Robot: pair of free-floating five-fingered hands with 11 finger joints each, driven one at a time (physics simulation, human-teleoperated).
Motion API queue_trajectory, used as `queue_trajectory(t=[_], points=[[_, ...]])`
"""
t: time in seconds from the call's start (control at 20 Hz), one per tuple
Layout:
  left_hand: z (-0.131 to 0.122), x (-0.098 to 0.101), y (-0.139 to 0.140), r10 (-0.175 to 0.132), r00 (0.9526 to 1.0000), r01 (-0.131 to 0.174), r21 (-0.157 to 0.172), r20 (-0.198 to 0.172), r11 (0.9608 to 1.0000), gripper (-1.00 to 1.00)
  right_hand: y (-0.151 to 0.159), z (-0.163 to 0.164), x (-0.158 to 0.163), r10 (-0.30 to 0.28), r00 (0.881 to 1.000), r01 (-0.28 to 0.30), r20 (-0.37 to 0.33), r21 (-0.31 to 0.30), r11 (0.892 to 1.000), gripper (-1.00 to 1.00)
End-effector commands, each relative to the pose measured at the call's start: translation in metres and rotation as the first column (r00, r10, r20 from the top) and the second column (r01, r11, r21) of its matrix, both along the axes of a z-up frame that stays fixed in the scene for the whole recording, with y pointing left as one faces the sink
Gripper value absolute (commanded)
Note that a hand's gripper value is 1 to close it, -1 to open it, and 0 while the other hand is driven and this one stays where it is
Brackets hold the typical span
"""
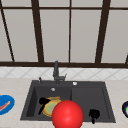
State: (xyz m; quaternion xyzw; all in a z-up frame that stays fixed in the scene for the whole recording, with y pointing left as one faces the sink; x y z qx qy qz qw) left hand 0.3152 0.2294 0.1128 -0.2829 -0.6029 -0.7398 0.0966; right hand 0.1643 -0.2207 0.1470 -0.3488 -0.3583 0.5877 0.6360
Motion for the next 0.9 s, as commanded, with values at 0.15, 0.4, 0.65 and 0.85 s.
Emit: queue_trajectory(t=[0.15,0.4,0.65,0.85], points=[[-0.003,0.039,-0.004,0.057,0.9974,-0.057,-0.012,-0.045,0.9983,-1.0,0.0,0.0,0.0,0.0,1.0,0.0,0.0,0.0,1.0,0.0],[-0.004,0.077,-0.006,0.046,0.9979,-0.047,-0.013,-0.046,0.9988,-1.0,0.0,0.0,0.0,0.0,1.0,0.0,0.0,0.0,1.0,0.0],[-0.011,0.091,0.003,0.037,0.9892,-0.036,0.01,-0.142,0.9993,-1.0,0.0,0.0,0.0,0.0,1.0,0.0,0.0,0.0,1.0,0.0],[-0.022,0.106,0.014,0.059,0.9849,-0.052,0.051,-0.163,0.9974,-1.0,0.0,0.0,0.0,0.0,1.0,0.0,0.0,0.0,1.0,0.0]])
